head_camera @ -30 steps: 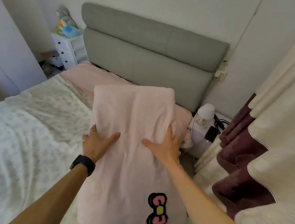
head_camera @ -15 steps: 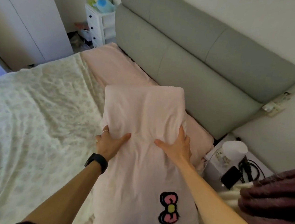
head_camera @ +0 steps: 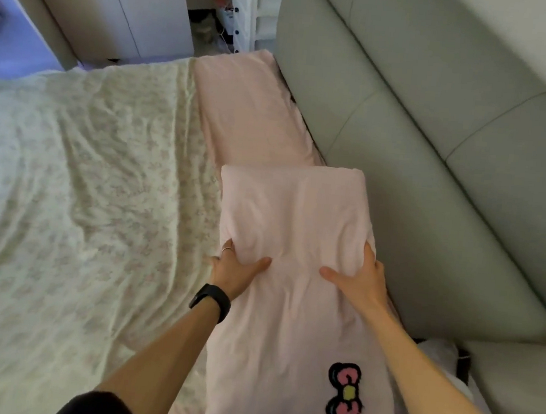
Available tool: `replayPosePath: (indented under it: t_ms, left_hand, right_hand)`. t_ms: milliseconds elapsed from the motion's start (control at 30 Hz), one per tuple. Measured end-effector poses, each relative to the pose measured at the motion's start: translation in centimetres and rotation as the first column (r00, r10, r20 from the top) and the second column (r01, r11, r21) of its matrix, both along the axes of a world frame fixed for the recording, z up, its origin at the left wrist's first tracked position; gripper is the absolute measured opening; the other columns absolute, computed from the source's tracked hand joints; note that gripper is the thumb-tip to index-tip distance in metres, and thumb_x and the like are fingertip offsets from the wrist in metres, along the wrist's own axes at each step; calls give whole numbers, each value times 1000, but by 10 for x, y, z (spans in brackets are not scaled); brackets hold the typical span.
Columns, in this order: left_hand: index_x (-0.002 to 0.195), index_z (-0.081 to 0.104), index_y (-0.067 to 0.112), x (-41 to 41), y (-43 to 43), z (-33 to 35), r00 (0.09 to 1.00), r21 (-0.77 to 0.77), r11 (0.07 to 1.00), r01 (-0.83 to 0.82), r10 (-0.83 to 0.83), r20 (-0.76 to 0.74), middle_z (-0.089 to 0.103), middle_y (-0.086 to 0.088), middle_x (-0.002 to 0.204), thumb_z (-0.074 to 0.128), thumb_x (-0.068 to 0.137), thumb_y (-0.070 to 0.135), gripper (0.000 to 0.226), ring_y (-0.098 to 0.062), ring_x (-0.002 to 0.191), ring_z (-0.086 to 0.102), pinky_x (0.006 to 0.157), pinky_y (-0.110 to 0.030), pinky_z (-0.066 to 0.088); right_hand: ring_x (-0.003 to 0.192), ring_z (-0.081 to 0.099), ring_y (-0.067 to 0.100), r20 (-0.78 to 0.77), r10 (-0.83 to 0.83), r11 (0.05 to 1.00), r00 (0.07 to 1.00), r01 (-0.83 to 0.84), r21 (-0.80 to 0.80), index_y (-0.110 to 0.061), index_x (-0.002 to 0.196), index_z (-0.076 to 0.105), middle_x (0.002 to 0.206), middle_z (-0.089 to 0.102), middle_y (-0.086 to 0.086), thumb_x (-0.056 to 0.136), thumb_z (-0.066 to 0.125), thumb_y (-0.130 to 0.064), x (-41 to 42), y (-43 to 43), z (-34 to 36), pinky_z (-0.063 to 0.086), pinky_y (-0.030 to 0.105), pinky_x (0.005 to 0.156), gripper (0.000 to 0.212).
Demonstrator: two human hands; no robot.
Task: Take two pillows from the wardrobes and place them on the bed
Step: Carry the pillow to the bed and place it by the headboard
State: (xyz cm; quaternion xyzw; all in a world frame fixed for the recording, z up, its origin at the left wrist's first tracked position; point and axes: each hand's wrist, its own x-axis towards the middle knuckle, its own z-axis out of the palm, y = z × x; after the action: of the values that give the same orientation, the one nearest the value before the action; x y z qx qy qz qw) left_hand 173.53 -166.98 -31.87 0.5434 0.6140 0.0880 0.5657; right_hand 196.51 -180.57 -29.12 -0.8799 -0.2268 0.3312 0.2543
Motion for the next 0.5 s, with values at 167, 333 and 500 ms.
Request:
replayPosePath:
  t_ms: [167,333,500]
  left_hand:
    - [145,35,28,57,3,-27,987,-32,990,-139,136,-81,45,-10,138,79,63,65,100,-20,114,43,98,-35,40]
    - [147,34,26,113,10,-64,965,-59,969,-242,234,-115,46,-7,142,79,65,63,101,-23,119,44,99,-35,39]
    - [157,20,23,159,15,-112,935,-65,940,-334,322,-149,26,-6,156,78,67,64,114,-29,138,39,110,-39,36]
  right_hand:
    - [141,36,29,-72,147,989,987,-149,-25,-39,157,11,159,27,5,48,83,-73,78,40,-42,37,52,113,135]
    - [137,41,31,-81,258,962,963,-264,-72,-41,156,8,156,27,4,47,82,-76,145,81,-84,40,51,110,137]
    - [131,46,34,-68,263,959,962,-269,-93,-39,155,16,153,32,6,44,83,-75,193,107,-138,44,54,106,134]
